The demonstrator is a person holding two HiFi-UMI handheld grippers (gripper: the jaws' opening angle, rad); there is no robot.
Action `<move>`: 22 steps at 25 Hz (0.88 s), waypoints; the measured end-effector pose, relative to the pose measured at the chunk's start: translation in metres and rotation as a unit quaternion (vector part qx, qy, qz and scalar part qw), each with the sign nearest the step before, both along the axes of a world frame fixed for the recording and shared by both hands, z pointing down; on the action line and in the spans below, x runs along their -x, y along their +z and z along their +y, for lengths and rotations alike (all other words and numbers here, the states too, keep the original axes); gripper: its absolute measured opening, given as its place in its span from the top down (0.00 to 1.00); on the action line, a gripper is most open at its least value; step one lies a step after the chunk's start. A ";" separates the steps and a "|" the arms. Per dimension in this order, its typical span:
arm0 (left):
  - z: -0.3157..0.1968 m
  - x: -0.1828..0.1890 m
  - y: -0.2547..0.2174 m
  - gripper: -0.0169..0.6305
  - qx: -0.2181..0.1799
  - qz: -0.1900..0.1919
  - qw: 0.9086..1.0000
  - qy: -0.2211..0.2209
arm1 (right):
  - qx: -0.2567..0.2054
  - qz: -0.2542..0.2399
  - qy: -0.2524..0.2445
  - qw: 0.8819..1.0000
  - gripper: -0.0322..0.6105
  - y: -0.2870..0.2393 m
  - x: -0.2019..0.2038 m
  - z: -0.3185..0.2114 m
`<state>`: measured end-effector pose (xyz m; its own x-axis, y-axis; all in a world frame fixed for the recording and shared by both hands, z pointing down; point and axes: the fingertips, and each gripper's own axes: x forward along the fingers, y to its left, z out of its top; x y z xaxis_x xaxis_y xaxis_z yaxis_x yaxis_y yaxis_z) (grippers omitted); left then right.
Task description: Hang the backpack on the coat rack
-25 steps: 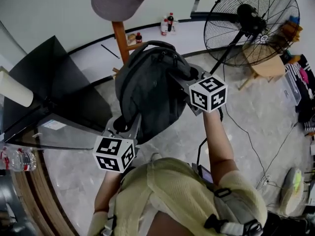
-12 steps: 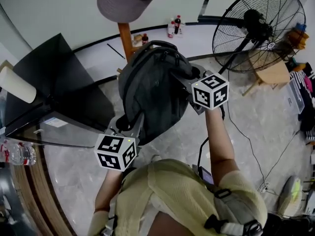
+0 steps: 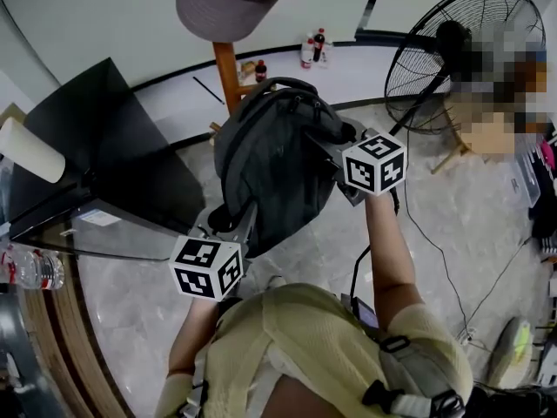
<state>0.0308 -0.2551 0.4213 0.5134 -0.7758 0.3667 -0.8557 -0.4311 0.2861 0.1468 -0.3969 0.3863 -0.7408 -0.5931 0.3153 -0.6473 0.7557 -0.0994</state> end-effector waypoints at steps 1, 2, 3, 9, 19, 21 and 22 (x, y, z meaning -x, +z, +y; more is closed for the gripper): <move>-0.001 0.000 0.002 0.82 0.002 0.000 1.000 -0.001 | 0.001 0.000 -0.001 1.000 0.69 0.001 0.000 -0.001; -0.002 0.000 0.003 0.82 0.003 0.000 1.000 -0.001 | 0.002 -0.001 -0.001 1.000 0.68 0.002 0.001 -0.002; -0.002 0.000 0.005 0.82 0.005 0.000 1.000 -0.001 | 0.002 -0.001 -0.002 1.000 0.68 0.004 0.001 -0.003; -0.009 0.001 0.014 0.82 0.011 0.000 1.000 -0.006 | 0.004 0.004 -0.002 1.000 0.68 0.011 0.002 -0.010; -0.022 0.004 0.029 0.82 0.012 -0.014 1.000 -0.022 | -0.007 -0.001 -0.005 1.000 0.66 0.019 0.004 -0.025; -0.026 0.005 0.032 0.82 0.010 -0.019 0.999 -0.026 | -0.010 -0.001 -0.005 1.000 0.66 0.020 0.004 -0.028; -0.027 0.005 0.033 0.82 0.009 -0.021 0.999 -0.027 | -0.012 -0.001 -0.005 1.000 0.65 0.021 0.004 -0.029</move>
<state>0.0253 -0.2823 0.4546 0.4542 -0.7954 0.4014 -0.8894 -0.3781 0.2570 0.1424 -0.4263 0.4073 -0.7476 -0.5929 0.2992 -0.6392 0.7646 -0.0821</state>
